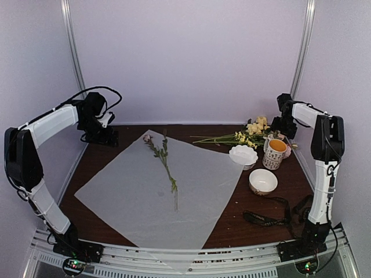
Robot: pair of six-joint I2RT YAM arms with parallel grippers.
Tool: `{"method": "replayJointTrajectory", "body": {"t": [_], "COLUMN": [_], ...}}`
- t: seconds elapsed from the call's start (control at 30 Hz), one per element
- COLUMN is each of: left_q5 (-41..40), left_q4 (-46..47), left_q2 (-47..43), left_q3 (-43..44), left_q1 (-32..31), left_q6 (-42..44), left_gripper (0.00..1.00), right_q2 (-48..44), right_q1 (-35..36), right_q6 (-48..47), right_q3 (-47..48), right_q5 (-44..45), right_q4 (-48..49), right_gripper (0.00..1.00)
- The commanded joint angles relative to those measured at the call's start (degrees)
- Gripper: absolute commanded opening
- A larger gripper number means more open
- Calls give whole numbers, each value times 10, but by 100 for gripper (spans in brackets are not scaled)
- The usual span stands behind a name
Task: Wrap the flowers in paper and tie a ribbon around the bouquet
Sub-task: Pick up the fake flower from the corner of the board, then pass from the right arm to the left
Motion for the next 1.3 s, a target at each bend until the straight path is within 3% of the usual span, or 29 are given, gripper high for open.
{"method": "replayJointTrajectory", "body": {"t": [0.0, 0.23, 0.43, 0.47, 0.6, 0.67, 0.97, 1.27], "left_q5": [-7, -16, -31, -30, -22, -26, -23, 9], "left_q4": [1, 0, -5, -5, -9, -10, -10, 6], "left_q2": [11, 13, 16, 16, 19, 17, 9, -14], "left_q3": [11, 11, 15, 15, 17, 17, 17, 9], "left_q1": [-1, -1, -1, -1, -1, -1, -1, -1], "left_q6": [8, 10, 15, 15, 16, 16, 15, 23], "left_gripper": [93, 92, 93, 92, 92, 92, 92, 93], "right_q2": [14, 92, 111, 111, 116, 105, -51, -297], "right_q1": [-19, -40, -58, -59, -68, -74, -68, 17], "right_q6": [-18, -58, -40, -44, -70, -88, -193, -315], "right_q3": [26, 114, 119, 116, 120, 119, 72, -78], "right_q5": [-24, -79, -118, -123, -157, -156, -105, 67], "right_q4": [12, 19, 18, 23, 32, 29, 67, 251], "right_gripper": [81, 75, 69, 63, 13, 0, 0, 0]}}
